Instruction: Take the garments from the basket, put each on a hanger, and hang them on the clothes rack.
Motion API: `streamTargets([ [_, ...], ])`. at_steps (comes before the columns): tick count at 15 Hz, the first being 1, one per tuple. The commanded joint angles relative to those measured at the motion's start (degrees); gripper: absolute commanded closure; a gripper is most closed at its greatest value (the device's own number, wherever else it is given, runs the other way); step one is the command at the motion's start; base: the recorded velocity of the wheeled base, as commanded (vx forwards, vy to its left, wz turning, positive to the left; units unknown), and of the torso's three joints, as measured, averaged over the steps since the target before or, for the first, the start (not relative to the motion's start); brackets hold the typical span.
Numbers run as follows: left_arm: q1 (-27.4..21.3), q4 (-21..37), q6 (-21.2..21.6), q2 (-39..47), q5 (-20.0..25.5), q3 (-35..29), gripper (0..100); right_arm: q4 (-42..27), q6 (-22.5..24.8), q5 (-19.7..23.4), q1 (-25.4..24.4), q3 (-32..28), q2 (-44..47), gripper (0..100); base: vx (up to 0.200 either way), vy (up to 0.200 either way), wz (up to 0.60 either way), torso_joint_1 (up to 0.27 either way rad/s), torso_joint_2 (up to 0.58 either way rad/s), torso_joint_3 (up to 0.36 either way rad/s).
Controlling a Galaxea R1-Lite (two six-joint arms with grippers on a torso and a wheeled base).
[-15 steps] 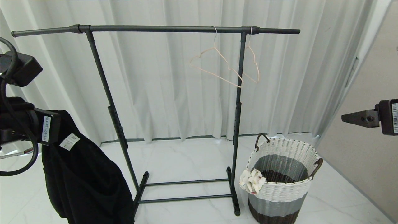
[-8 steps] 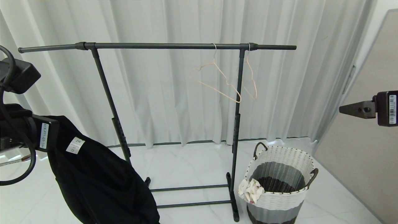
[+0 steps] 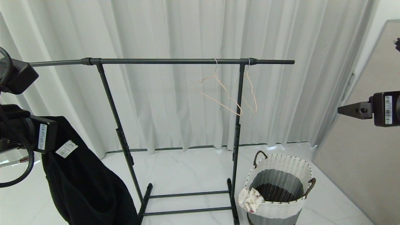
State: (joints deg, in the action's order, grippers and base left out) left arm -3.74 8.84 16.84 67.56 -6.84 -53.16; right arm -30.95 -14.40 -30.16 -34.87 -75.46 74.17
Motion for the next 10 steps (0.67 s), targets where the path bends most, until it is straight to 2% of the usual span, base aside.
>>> streamTargets([
  [1,0.0,0.0,0.0,0.0,0.0,0.1,100,0.0,0.4,-1.0,0.0,0.1,0.1,0,0.000,0.000,0.00,0.046,-0.08,-0.036],
  [3,0.0,0.0,0.0,0.0,0.0,0.3,100,0.3,1.5,-2.1,0.1,0.1,0.3,0,0.000,0.000,0.00,0.000,0.00,0.000],
  [5,0.0,0.0,0.0,0.0,0.0,0.3,100,4.1,1.5,-1.7,0.2,0.8,0.7,0,0.000,0.000,0.00,0.000,0.00,0.000],
  [10,0.0,0.0,-0.1,0.0,0.1,0.3,100,5.7,1.7,-1.4,0.2,1.1,1.5,0,0.000,0.000,0.60,0.004,0.00,-0.001],
])
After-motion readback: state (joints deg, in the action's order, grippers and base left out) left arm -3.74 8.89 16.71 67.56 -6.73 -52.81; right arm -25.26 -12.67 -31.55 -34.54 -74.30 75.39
